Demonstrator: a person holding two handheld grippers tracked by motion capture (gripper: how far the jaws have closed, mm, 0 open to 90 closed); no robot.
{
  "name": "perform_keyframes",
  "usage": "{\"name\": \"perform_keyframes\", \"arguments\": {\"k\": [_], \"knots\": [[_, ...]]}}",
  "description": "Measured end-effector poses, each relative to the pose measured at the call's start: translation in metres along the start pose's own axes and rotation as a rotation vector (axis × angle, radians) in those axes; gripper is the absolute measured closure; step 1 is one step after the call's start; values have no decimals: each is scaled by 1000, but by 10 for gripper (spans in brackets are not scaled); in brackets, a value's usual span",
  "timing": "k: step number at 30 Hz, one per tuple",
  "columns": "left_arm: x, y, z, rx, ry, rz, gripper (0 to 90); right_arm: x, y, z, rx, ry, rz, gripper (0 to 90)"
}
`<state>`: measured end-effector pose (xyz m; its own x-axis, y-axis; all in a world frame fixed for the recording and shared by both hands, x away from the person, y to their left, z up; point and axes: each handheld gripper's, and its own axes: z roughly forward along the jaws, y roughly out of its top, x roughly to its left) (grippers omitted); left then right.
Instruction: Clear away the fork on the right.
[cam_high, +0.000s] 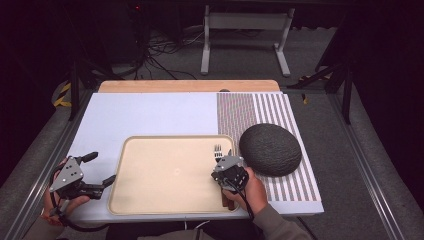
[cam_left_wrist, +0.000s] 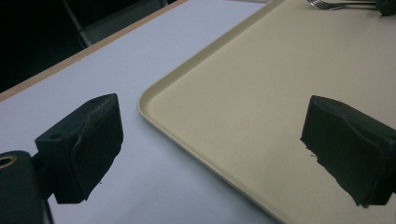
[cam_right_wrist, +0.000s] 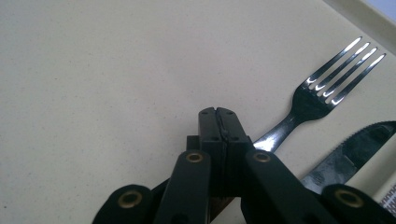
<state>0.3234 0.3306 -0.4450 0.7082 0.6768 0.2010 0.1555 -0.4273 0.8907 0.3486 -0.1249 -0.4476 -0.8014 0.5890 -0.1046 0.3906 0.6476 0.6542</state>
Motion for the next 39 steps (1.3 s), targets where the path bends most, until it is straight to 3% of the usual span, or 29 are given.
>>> {"name": "perform_keyframes", "arguments": {"k": [15, 39], "knots": [[1, -1, 0, -6, 4, -3, 62, -1, -3, -2, -14, -15, -37, 900], [1, 0, -1, -7, 3, -2, 63, -3, -1, -19, -121, -53, -76, 884]]}}
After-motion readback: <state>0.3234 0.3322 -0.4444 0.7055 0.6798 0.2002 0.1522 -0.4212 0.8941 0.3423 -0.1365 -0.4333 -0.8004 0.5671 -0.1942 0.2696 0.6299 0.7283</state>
